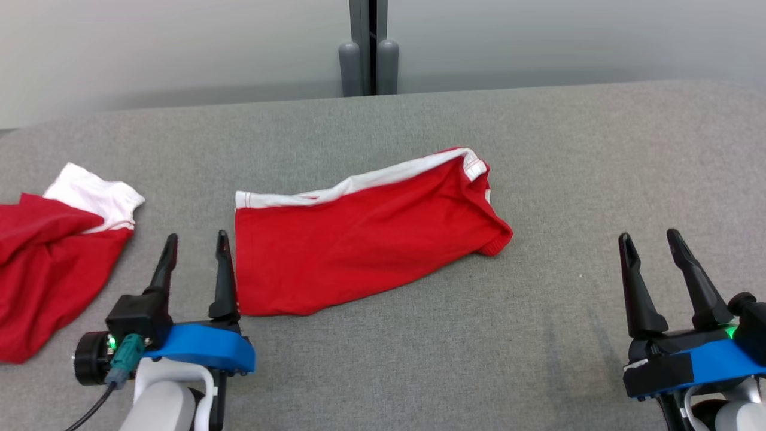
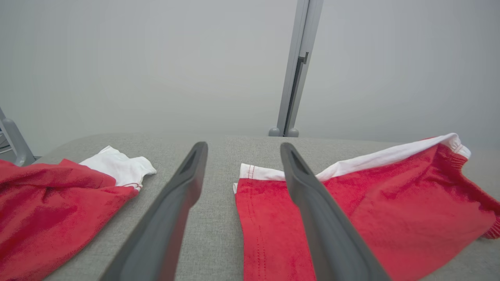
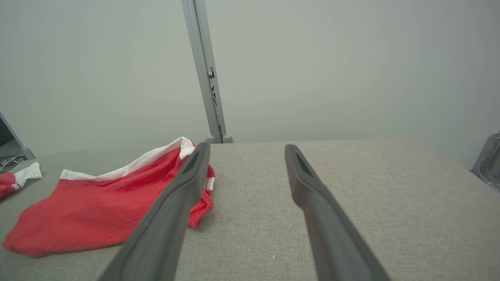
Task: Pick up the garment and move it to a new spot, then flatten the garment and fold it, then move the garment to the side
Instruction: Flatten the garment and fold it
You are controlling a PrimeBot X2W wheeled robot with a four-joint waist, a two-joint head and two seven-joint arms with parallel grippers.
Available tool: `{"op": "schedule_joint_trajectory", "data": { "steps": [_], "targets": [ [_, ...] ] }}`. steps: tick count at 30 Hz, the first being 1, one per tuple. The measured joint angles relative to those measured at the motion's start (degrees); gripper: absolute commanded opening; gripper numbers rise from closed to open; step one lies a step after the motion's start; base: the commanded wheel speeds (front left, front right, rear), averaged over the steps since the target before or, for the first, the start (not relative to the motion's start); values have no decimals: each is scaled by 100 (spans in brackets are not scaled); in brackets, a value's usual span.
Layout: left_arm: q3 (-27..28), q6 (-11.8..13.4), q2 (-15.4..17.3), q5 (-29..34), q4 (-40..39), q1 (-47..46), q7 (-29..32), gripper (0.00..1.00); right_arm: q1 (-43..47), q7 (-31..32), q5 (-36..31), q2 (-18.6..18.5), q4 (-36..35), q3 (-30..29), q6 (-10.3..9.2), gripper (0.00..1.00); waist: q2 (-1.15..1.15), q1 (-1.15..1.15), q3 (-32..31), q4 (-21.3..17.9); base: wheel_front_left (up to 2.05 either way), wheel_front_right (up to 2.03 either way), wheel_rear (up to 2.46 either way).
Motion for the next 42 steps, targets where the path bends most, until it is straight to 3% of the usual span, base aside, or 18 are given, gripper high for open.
{"op": "schedule_joint_trajectory", "data": {
  "steps": [13, 26, 34, 42],
  "targets": [
    [134, 126, 509, 271, -948, 714, -91, 100, 237, 394, -43, 15, -183, -168, 0, 100, 0, -1, -243, 43, 0, 0, 0],
    [40, 148, 497, 274, -1141, 648, -44, 100, 178, 549, 0, -124, -27, -203, 0, 100, 0, 0, -62, 169, 0, 0, 0],
    [-164, 122, 345, 447, -1272, 102, -79, 100, -912, 614, 282, -379, 898, 456, 0, 100, 2, 1, 566, 361, 0, 0, 0],
    [-296, 21, 119, 536, -1151, -289, -146, 100, -2273, 654, 550, -364, 2575, 995, 1, 100, 2, 2, 1104, 685, 0, 0, 0]
  ]
}}
